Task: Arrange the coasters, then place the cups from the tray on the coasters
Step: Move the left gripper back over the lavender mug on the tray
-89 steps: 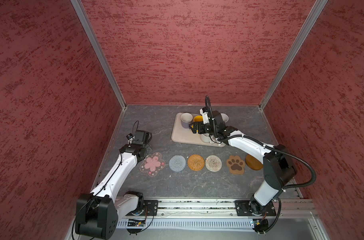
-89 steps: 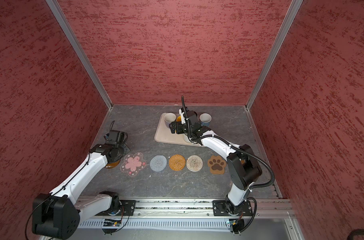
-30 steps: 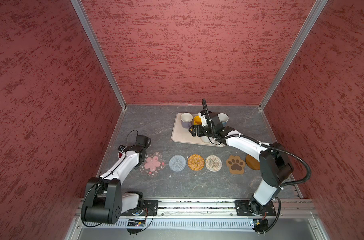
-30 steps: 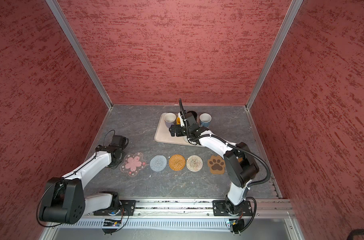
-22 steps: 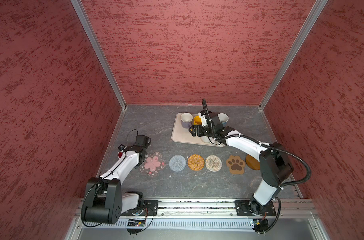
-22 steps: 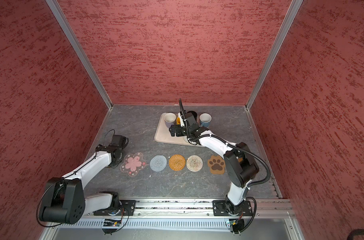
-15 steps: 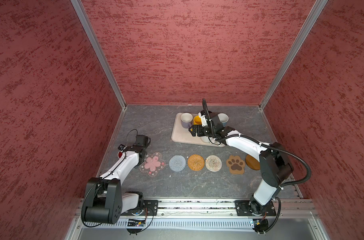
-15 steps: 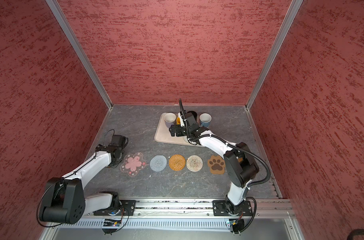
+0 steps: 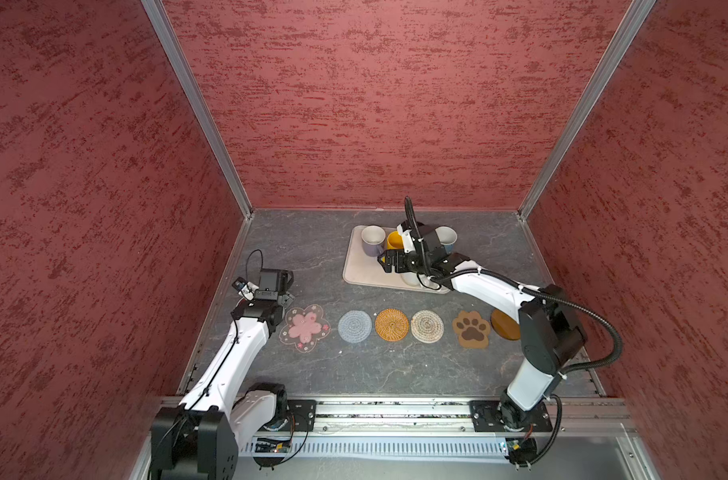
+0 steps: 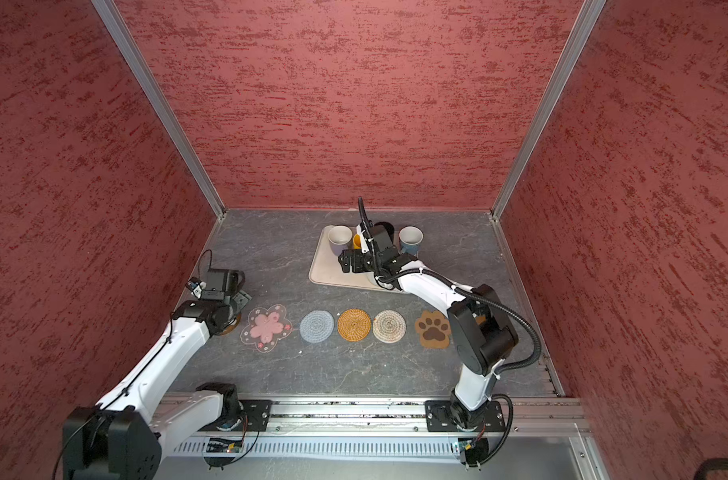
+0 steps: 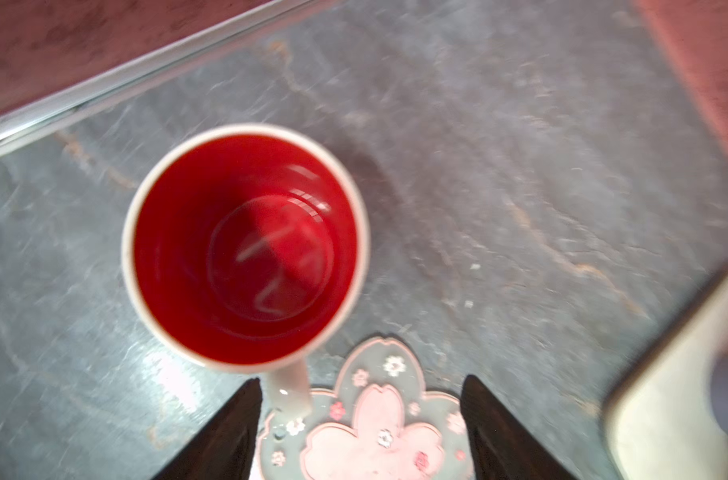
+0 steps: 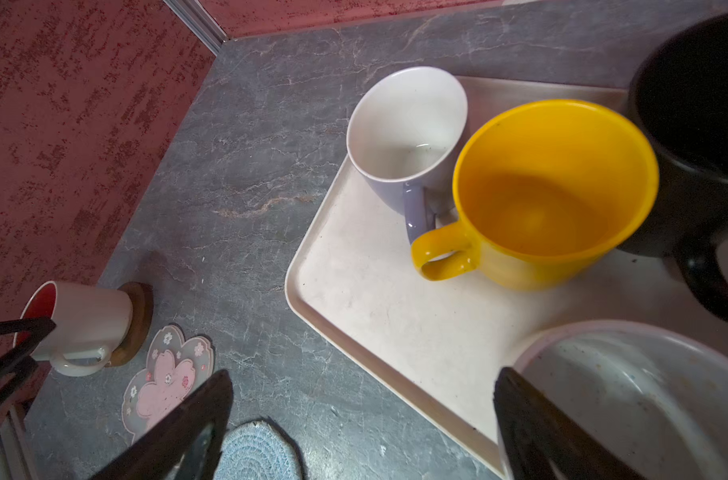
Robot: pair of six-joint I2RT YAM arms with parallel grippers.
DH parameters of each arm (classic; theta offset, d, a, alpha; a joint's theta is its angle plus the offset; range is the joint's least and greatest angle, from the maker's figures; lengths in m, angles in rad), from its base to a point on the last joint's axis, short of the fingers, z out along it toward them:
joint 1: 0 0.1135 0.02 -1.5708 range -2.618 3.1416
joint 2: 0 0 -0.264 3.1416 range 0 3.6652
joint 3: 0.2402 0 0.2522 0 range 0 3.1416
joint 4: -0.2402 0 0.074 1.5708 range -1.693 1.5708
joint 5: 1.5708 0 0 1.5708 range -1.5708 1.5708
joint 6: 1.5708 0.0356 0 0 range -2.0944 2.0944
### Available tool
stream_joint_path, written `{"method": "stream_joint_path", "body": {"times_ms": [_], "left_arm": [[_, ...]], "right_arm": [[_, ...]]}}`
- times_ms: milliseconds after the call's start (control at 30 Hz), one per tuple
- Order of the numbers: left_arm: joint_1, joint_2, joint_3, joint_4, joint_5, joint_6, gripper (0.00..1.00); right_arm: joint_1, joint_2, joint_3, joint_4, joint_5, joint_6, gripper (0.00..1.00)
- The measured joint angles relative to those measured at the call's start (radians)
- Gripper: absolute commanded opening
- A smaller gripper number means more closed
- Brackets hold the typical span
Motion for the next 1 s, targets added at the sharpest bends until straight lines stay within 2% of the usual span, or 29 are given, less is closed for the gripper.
{"method": "stream_joint_path", "body": {"times_ms": [133, 233, 400, 533, 733, 867, 1000], "left_arm": [[0.001, -0.068, 0.011, 0.043, 0.086, 0.13, 0.86], [0.001, -0.118, 0.011, 0.079, 0.185, 0.219, 0.93], [-0.008, -0.113, 0.027, 0.141, 0.358, 0.322, 0.95], [-0.084, 0.039, 0.147, 0.144, 0.424, 0.398, 0.95], [-0.239, 0.239, 0.322, 0.163, 0.453, 0.473, 0.9], [-0.308, 0.378, 0.436, 0.168, 0.455, 0.509, 0.83], [-0.357, 0.53, 0.564, 0.171, 0.466, 0.555, 0.7]], "right_arm": [[0.0, -0.019, 0.0, -0.012, 0.013, 0.0, 0.99], [0.0, -0.05, -0.003, -0.016, 0.026, 0.0, 0.99], [0.0, -0.14, -0.042, -0.016, 0.058, -0.005, 0.99], [-0.01, -0.202, -0.088, -0.015, 0.073, 0.0, 0.98], [-0.067, -0.259, -0.163, -0.018, 0.072, 0.047, 0.98], [-0.106, -0.309, -0.208, -0.024, 0.073, 0.065, 0.99], [-0.138, -0.382, -0.256, -0.027, 0.074, 0.071, 0.98]]}}
